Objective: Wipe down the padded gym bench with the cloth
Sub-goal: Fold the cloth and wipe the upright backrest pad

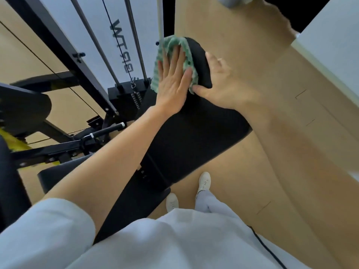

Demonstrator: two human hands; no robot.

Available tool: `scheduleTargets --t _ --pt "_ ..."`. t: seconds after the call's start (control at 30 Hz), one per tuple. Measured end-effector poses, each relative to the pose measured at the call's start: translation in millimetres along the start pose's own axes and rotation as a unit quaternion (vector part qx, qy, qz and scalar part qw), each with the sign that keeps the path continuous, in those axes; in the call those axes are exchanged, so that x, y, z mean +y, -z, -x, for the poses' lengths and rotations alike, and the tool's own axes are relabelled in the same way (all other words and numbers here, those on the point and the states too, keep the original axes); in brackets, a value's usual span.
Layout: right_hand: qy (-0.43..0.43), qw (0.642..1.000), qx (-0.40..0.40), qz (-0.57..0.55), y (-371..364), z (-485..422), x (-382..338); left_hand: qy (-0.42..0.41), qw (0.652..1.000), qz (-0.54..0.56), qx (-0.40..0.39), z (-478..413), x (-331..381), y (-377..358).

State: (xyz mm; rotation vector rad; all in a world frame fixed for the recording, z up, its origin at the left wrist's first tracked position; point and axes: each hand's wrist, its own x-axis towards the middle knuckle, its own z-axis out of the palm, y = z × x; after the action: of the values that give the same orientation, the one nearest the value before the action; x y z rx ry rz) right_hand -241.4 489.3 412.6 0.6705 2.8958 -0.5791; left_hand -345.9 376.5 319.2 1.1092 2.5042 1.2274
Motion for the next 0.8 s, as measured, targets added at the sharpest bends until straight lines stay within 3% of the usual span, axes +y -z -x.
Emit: scheduleTargets --t 0.17,0.27,0.43,0.6,0.8 --pt "-0.027 1.000 0.000 -0.003 -0.9 -10.4 -4.3 -0.036 0.995 -0.007 0.088 -45.1 -18.2 6.6" --pt "-0.050 0.998 0.017 0.040 -3.3 -19.3 -16.2 0.073 0.990 0.070 0.096 -46.3 -39.9 7.4" --pt "-0.027 0.985 0.078 0.153 -17.1 -48.7 -40.4 0.242 0.964 0.089 0.063 -25.1 -89.1 3.6" --pt "0.014 0.927 0.149 0.345 -41.1 -75.0 -66.2 0.360 0.919 0.148 0.058 5.6 -138.4 -6.5" --pt "0.069 0.842 0.102 0.526 -81.7 -91.1 -90.1 0.429 0.888 0.163 0.034 39.6 -188.0 -14.2"
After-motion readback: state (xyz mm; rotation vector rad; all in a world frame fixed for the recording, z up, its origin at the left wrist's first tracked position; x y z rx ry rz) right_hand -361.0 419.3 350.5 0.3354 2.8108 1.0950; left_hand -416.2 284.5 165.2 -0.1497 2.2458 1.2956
